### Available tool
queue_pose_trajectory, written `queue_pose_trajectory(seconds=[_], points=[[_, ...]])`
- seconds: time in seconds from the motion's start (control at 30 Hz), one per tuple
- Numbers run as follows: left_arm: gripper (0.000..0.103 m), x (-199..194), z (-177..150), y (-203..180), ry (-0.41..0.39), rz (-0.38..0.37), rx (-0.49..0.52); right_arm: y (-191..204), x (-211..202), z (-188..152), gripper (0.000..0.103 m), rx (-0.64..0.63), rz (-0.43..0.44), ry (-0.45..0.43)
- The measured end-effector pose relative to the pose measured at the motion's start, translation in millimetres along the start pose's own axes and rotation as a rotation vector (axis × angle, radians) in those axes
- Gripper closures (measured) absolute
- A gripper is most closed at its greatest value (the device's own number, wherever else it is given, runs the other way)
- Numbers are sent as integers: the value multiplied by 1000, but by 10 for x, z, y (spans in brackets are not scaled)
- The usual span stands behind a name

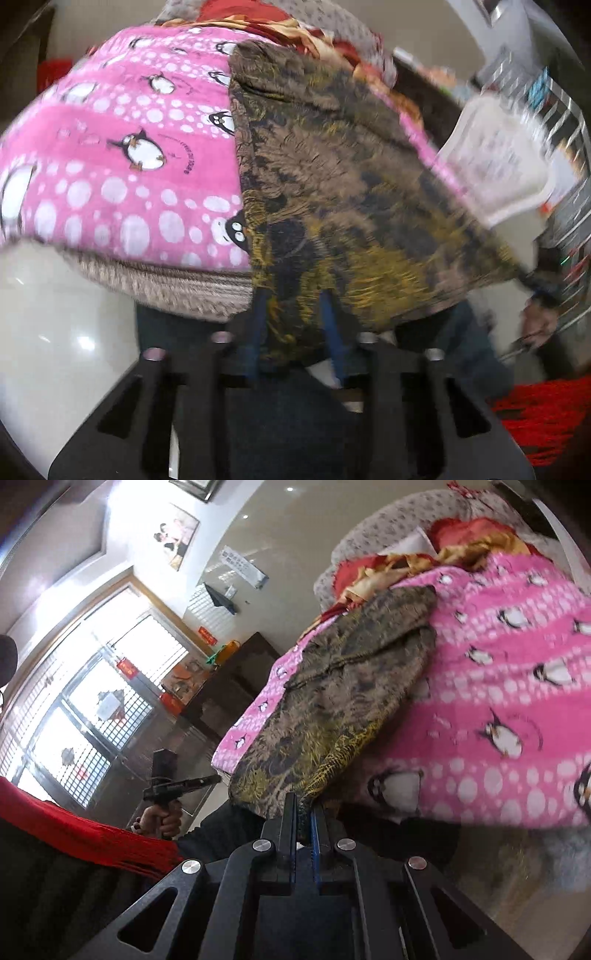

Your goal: Fold small clothes

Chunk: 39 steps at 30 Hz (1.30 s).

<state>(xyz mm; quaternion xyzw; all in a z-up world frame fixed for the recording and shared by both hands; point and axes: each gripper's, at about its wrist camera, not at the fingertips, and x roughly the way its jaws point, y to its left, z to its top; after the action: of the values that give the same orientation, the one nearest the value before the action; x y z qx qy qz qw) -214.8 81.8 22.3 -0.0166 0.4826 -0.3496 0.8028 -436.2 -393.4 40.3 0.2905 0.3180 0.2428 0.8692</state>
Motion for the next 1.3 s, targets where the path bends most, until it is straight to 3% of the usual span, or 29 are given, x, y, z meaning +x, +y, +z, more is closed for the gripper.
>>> queue_pose_trajectory(seconds=[0.1, 0.2, 0.27, 0.4, 0.43, 0.47, 0.53, 0.6, 0.67, 0.7, 0.73, 0.77, 0.83, 0.87, 0.93, 0.97, 1.0, 1.17, 1.3], points=[[70, 80, 7, 27, 35, 31, 50, -33, 24, -18, 97, 16, 1, 8], [67, 172, 59, 94, 73, -30, 40, -33, 31, -12, 97, 25, -3, 12], [60, 212, 121, 185, 102, -135, -9, -41, 48, 4, 97, 29, -2, 18], [60, 337, 226, 467, 152, -337, -176, -61, 73, 11, 97, 36, -9, 25], [60, 349, 231, 484, 168, -377, -192, -76, 77, 11, 97, 38, -11, 27], [60, 398, 214, 479, 215, -472, -215, -91, 80, 8, 97, 40, -12, 29], [60, 442, 186, 375, 260, -531, -203, -116, 84, -8, 97, 43, -18, 35], [61, 441, 180, 245, 254, -487, -138, -162, 83, -34, 97, 56, -22, 38], [69, 381, 235, 199, 188, -408, -112, -205, 79, -63, 97, 71, -29, 38], [75, 358, 247, 203, 160, -368, -110, -225, 83, -75, 97, 78, -34, 41], [93, 359, 251, 199, 146, -340, -112, -252, 82, -88, 97, 84, -43, 43], [96, 359, 246, 209, 144, -320, -112, -276, 80, -98, 97, 90, -53, 43], [100, 376, 225, 166, 142, -282, -96, -333, 62, -116, 97, 115, -75, 33], [100, 370, 208, 128, 142, -264, -79, -374, 55, -127, 92, 130, -86, 30], [100, 337, 199, 90, 130, -231, -63, -456, 50, -152, 63, 159, -127, 28], [100, 324, 194, 96, 122, -224, -63, -500, 40, -167, 43, 171, -137, 11], [101, 285, 197, 108, 108, -222, -69, -528, 38, -174, 39, 179, -129, -1], [101, 172, 220, 181, 85, -233, -88, -723, 173, -157, 39, 243, 16, -5], [101, 32, 227, 155, 65, -242, -79, -567, 338, -86, 39, 185, 90, 50]])
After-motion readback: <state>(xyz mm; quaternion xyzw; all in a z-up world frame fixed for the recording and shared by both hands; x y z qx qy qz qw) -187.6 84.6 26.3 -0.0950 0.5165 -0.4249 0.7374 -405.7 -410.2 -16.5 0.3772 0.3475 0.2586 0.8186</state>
